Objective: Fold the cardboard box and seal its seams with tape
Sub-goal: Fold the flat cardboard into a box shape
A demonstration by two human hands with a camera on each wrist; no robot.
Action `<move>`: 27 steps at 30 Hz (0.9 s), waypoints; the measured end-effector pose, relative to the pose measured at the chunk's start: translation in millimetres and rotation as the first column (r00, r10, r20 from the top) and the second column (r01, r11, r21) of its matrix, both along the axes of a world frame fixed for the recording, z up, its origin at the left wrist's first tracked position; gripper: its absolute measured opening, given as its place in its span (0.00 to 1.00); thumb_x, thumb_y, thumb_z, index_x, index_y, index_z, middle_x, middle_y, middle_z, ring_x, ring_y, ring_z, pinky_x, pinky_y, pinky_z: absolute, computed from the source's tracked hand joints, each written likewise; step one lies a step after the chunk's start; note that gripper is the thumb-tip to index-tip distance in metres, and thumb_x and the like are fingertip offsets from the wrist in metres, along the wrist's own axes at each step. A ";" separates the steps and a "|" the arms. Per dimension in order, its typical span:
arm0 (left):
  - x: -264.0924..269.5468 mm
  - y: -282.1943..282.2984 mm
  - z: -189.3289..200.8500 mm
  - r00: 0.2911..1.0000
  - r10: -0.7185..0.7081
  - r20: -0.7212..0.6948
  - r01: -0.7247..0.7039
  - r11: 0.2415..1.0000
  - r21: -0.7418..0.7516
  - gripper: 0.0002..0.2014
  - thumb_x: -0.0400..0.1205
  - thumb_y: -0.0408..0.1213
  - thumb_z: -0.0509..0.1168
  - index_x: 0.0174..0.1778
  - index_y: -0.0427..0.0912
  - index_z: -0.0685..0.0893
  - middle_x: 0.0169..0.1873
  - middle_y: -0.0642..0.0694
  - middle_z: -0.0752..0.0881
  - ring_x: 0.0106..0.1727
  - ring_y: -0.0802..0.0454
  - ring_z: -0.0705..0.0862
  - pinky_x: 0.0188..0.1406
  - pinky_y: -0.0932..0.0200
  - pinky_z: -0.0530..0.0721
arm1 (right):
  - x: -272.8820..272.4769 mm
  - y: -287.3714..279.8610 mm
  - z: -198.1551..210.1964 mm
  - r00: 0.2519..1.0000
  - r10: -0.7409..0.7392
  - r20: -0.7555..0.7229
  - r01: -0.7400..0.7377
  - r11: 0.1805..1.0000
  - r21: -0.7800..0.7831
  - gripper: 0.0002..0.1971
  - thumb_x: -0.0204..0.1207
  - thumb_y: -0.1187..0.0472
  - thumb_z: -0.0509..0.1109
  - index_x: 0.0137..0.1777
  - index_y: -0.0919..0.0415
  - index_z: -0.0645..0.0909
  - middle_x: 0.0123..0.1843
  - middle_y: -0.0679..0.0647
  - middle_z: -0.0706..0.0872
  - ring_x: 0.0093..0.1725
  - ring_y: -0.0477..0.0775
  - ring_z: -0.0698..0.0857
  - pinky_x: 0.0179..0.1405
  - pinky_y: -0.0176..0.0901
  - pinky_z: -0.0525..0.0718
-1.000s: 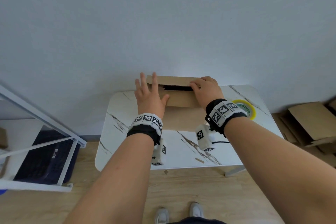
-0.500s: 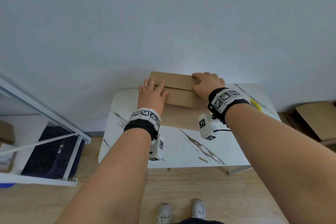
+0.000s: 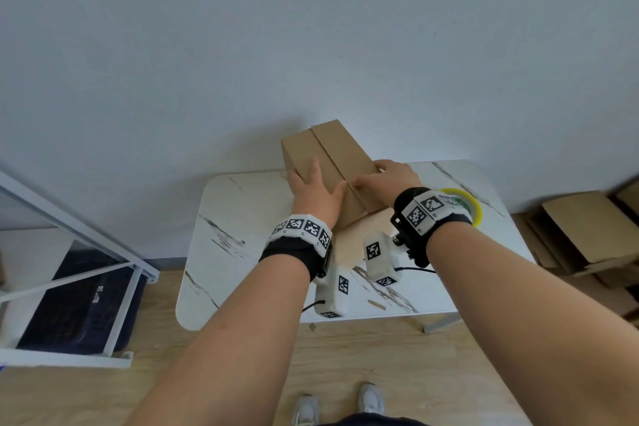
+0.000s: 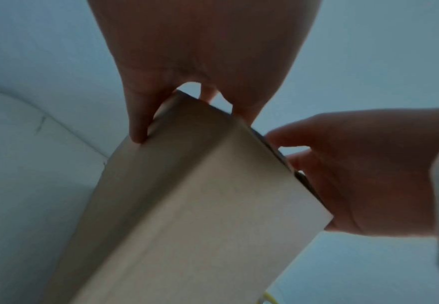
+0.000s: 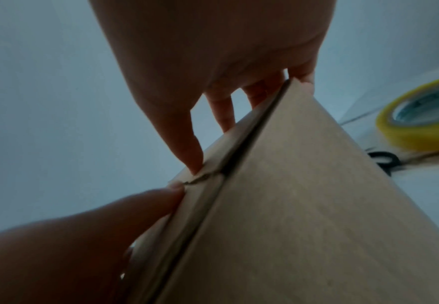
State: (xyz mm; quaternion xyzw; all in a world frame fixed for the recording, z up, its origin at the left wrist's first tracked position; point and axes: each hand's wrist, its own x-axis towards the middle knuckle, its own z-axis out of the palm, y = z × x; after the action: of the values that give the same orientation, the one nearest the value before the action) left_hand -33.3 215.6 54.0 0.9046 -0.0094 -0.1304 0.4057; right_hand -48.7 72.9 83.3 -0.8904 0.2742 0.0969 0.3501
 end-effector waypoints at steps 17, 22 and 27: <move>18.6 8.0 -2.6 0.984 -0.175 -0.029 0.177 0.969 0.171 0.36 0.85 0.56 0.53 0.84 0.54 0.40 0.83 0.39 0.33 0.81 0.39 0.64 0.76 0.48 0.66 | -9.9 9.6 -28.4 0.979 -0.125 0.160 0.094 0.978 0.187 0.28 0.81 0.44 0.61 0.80 0.49 0.64 0.72 0.51 0.79 0.67 0.57 0.80 0.57 0.44 0.74; 24.8 3.8 1.5 0.966 -0.260 -0.015 0.254 0.928 0.273 0.35 0.86 0.56 0.52 0.84 0.53 0.41 0.82 0.36 0.34 0.80 0.37 0.65 0.74 0.48 0.69 | -10.0 12.1 -31.6 0.965 -0.195 0.174 0.164 0.970 0.180 0.29 0.82 0.45 0.60 0.82 0.49 0.61 0.73 0.53 0.79 0.67 0.59 0.80 0.52 0.44 0.74; 29.9 2.1 -1.3 0.966 -0.257 -0.022 0.247 0.897 0.368 0.34 0.85 0.57 0.51 0.84 0.56 0.42 0.83 0.36 0.35 0.78 0.34 0.68 0.71 0.44 0.73 | -5.2 13.7 -39.0 0.963 -0.172 0.208 0.141 0.978 0.154 0.29 0.81 0.45 0.62 0.80 0.49 0.64 0.71 0.52 0.81 0.65 0.58 0.82 0.55 0.47 0.78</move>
State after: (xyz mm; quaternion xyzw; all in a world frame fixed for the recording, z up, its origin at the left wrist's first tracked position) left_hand -3.5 217.7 52.7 0.9572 -0.1071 -0.1692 0.2088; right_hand -53.9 86.6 44.3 -0.8449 0.2960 -0.0120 0.4454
